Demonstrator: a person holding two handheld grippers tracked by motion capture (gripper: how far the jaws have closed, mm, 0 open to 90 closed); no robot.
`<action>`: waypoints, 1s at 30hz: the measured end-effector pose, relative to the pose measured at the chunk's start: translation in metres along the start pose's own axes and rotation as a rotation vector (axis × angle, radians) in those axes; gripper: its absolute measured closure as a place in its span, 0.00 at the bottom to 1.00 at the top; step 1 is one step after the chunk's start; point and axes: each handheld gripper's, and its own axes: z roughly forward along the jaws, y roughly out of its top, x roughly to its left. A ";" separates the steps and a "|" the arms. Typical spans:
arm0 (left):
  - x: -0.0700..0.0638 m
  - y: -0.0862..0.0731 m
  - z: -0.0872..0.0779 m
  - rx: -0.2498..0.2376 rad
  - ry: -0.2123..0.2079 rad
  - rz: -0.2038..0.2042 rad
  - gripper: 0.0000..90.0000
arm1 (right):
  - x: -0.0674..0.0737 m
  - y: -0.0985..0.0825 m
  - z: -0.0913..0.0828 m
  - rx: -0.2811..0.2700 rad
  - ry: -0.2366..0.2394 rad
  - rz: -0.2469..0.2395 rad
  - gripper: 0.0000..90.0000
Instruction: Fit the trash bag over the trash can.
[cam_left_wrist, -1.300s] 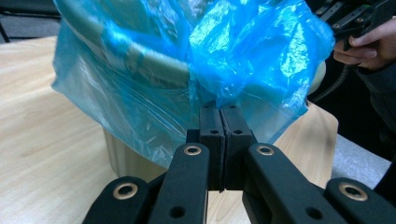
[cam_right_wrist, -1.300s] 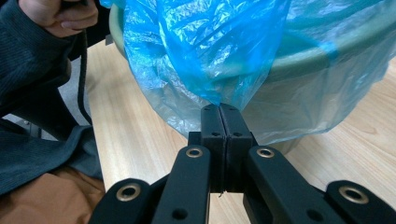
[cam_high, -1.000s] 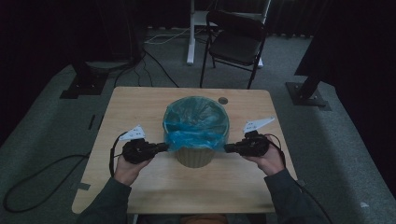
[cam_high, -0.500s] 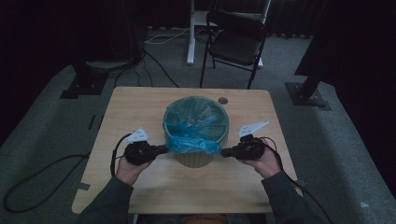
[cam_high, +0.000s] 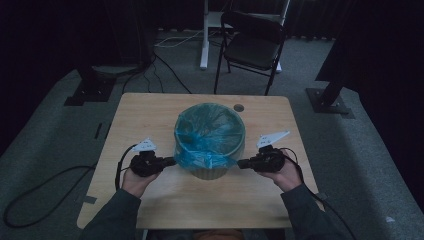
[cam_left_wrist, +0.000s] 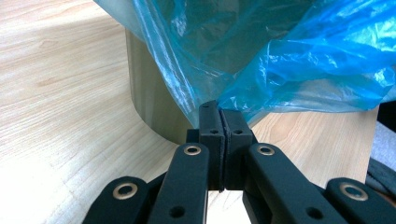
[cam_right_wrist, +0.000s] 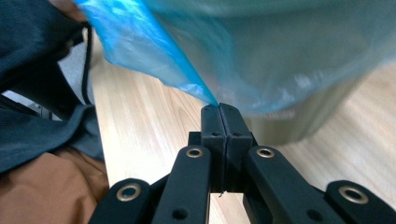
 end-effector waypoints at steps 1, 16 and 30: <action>-0.002 -0.001 0.001 0.012 0.010 0.011 0.99 | -0.001 -0.001 0.001 0.015 -0.016 0.009 1.00; 0.004 -0.004 -0.024 -0.075 -0.008 -0.011 0.80 | -0.002 -0.003 -0.026 -0.059 -0.062 0.037 0.87; -0.005 0.002 -0.063 -0.166 -0.029 0.011 0.67 | 0.012 0.014 -0.032 -0.122 -0.006 0.014 0.77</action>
